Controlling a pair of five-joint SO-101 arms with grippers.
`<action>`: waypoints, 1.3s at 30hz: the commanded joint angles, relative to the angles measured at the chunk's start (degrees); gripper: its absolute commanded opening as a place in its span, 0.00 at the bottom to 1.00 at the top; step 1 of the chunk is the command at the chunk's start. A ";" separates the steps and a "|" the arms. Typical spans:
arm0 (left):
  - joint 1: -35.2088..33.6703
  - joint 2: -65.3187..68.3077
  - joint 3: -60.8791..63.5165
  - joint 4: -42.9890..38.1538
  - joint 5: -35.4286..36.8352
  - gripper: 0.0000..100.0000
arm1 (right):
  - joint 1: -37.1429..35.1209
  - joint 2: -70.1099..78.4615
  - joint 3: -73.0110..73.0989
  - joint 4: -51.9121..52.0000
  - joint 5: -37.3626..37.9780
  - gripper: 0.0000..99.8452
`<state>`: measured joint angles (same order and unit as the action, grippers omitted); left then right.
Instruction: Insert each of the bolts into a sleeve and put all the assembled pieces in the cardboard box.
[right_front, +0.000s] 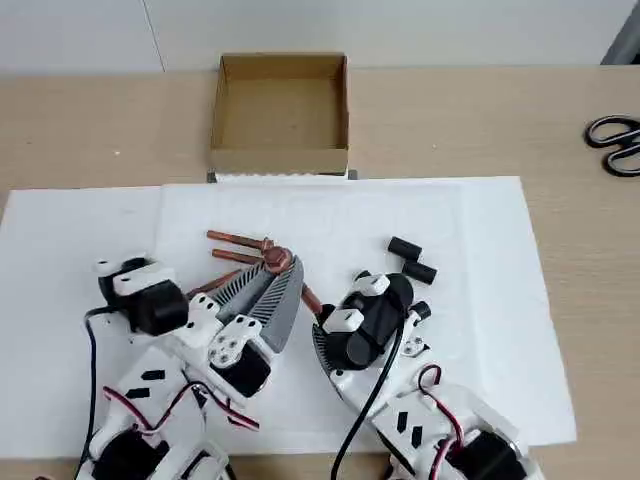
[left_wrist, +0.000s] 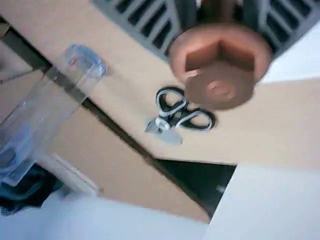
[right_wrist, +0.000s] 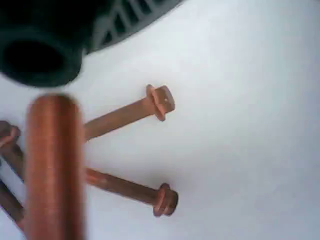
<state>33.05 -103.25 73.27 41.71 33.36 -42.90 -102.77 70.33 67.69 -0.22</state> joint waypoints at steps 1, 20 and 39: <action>0.18 -0.44 0.66 -2.55 0.26 0.00 | -0.31 0.04 -0.44 -1.36 -0.62 0.00; 2.64 -0.53 4.09 -2.37 0.35 0.00 | -0.31 0.04 -0.44 -1.71 -0.62 0.00; 10.46 -0.53 2.07 13.36 -0.44 0.00 | -4.88 0.13 -0.53 -1.71 2.64 0.00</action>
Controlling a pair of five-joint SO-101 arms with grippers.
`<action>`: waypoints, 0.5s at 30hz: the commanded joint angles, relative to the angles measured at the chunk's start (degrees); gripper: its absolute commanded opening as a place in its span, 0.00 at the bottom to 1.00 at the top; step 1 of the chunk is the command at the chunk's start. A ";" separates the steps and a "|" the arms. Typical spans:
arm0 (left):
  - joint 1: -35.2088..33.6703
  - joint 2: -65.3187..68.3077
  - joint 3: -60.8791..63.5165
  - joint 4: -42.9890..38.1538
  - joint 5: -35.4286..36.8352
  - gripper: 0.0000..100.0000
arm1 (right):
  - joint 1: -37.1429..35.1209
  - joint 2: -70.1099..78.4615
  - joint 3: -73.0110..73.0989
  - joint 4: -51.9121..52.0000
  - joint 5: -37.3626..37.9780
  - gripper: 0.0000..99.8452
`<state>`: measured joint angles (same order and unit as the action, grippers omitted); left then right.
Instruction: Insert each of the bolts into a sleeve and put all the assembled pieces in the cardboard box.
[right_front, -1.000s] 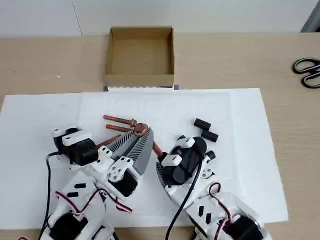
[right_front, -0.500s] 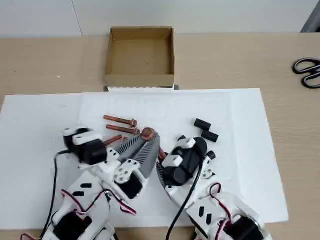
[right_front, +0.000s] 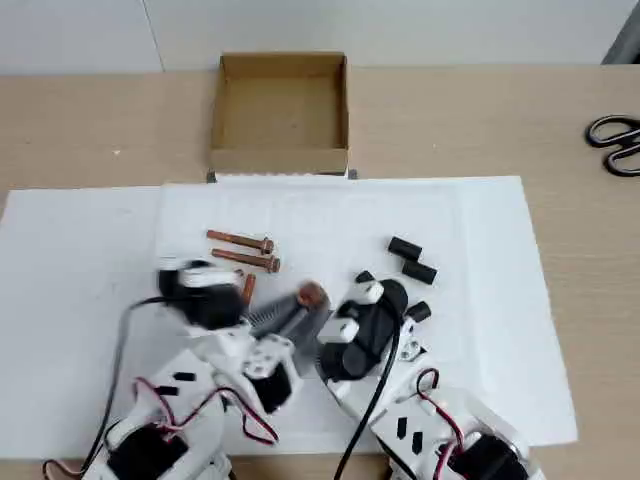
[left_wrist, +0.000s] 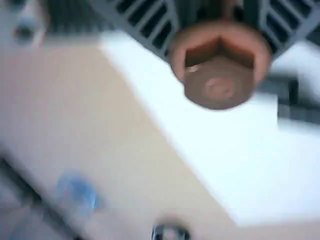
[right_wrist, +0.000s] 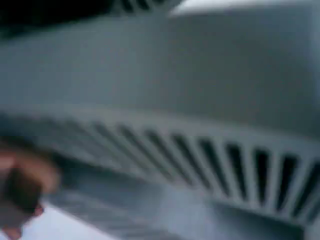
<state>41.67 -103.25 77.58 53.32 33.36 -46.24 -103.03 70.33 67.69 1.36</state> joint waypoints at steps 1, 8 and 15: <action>1.93 -0.53 -2.24 2.20 -1.49 0.00 | -1.54 0.40 -0.53 -1.71 1.05 0.00; 1.93 -0.53 -2.07 5.98 -4.48 0.00 | -1.54 -0.04 -0.70 -1.80 1.14 0.00; 1.76 -0.53 -0.84 6.07 -6.15 0.00 | -1.45 -0.13 -0.79 -2.77 1.23 0.00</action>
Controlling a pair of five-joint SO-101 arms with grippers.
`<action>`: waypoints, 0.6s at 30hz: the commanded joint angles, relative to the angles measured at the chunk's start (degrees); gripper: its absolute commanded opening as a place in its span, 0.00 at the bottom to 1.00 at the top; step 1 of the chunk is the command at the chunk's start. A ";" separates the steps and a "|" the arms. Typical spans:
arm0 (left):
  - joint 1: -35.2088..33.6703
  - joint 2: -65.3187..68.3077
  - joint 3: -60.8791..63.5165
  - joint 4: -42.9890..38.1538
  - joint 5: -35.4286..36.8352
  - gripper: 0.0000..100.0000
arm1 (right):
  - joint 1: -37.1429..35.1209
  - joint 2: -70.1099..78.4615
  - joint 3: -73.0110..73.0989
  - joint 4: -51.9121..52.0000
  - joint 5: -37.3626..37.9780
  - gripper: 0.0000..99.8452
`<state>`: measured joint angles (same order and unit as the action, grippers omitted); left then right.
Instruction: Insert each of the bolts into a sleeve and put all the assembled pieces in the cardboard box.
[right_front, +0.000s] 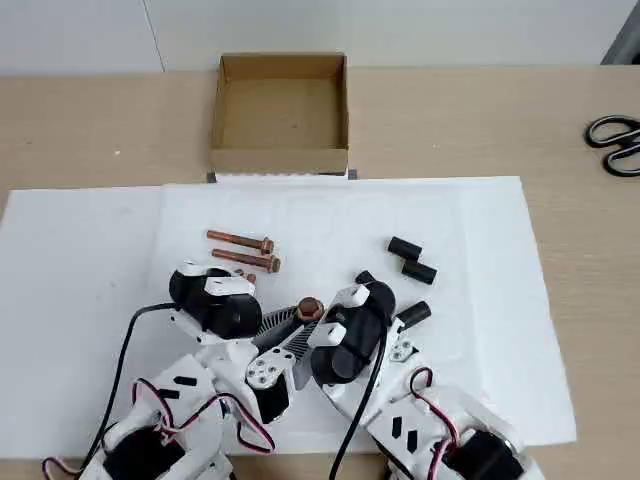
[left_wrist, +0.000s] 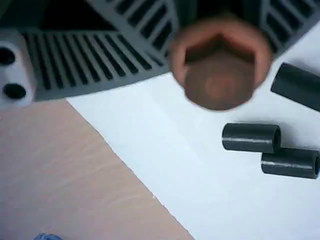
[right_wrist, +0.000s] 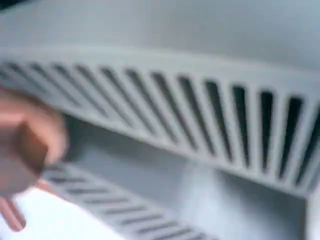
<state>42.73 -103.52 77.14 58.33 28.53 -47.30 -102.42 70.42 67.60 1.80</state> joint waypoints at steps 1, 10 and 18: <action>0.62 -0.26 -0.31 1.05 -1.76 0.00 | -0.40 -0.75 -0.88 -3.03 0.79 0.00; 0.62 -0.35 -0.13 0.70 -2.02 0.00 | -0.40 -0.75 -0.62 -3.21 0.79 0.00; -0.26 -0.35 -0.22 0.70 -2.02 0.03 | -0.40 -0.75 -0.53 -2.86 0.70 0.00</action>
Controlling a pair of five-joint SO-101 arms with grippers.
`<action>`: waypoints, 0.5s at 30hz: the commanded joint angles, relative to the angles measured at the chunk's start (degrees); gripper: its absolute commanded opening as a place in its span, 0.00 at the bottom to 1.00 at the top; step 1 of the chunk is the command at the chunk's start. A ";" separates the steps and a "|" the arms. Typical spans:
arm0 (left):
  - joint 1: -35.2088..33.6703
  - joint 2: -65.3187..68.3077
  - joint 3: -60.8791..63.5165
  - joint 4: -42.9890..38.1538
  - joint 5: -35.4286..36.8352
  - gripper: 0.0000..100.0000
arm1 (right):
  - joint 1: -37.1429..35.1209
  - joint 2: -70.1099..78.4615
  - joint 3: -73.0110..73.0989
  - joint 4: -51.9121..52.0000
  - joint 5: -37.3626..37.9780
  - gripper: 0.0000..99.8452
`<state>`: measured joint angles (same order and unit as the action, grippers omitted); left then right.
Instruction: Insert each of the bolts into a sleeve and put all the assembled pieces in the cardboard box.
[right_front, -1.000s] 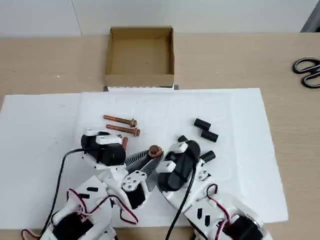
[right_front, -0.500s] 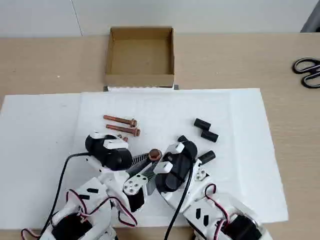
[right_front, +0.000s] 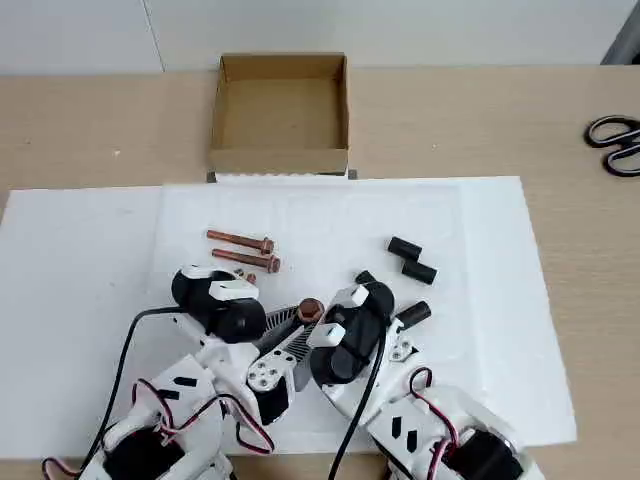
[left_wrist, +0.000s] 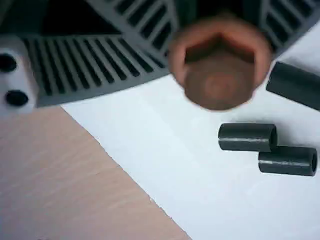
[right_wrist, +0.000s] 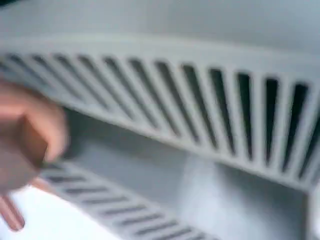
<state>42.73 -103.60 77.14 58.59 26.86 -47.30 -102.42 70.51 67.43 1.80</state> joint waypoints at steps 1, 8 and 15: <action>-0.97 -0.26 -0.22 0.44 -0.35 0.06 | -0.40 -0.75 -0.62 -2.68 0.70 0.00; -2.20 -0.18 -0.40 2.02 -0.35 0.20 | -0.40 -0.40 -0.53 -2.68 0.53 0.00; -2.20 -0.18 -1.10 1.76 -0.35 0.20 | -0.40 -0.75 1.76 -3.12 0.44 0.00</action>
<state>40.44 -103.34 77.41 60.35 26.86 -47.30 -102.59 72.44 67.08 1.89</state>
